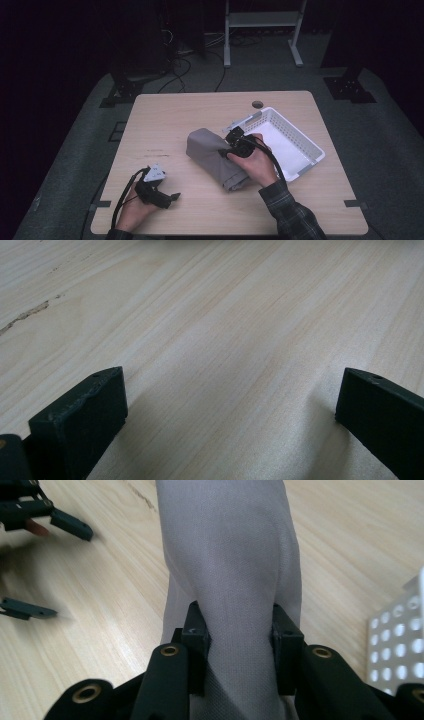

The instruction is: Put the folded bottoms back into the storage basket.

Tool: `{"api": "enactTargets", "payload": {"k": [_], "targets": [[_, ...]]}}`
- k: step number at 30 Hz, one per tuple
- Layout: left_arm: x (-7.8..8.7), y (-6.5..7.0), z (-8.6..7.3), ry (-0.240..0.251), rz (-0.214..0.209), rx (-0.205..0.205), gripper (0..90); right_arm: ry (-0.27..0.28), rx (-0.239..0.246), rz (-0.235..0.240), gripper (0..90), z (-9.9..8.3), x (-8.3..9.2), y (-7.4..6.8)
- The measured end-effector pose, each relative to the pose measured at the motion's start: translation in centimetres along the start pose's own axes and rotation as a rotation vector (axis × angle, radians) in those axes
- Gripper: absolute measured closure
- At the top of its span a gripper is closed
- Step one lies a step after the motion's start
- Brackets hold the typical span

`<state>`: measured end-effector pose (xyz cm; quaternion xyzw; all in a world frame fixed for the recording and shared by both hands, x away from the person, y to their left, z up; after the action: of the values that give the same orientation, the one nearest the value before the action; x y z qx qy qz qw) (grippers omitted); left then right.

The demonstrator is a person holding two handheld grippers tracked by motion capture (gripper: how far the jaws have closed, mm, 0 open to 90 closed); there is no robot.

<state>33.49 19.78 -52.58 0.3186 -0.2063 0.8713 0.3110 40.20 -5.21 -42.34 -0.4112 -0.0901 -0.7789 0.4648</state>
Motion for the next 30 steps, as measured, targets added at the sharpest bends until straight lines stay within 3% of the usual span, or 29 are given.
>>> {"api": "enactTargets", "payload": {"k": [20, 30], "targets": [[0.0, 0.0, 0.0, 0.005, 0.003, 0.003, 0.0, 0.053, -0.023, -0.032, 66.7, 1.7, 5.1, 1.0], [0.0, 0.0, 0.0, 0.003, 0.002, 0.002, 0.0, 0.082, -0.036, -0.063, 66.7, 2.0, 8.0, 2.2]]}}
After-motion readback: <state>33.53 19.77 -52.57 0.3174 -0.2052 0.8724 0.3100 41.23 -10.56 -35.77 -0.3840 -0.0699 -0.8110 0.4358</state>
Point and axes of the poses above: each handheld gripper's, and its own axes: x roughly backward along the jaws, z roughly out of its top, y roughly to its right, the point moved 6 cm from there along -x, roughly forward along the jaws, and after that the axes turned 12 degrees about z, right-handed, at the moved point
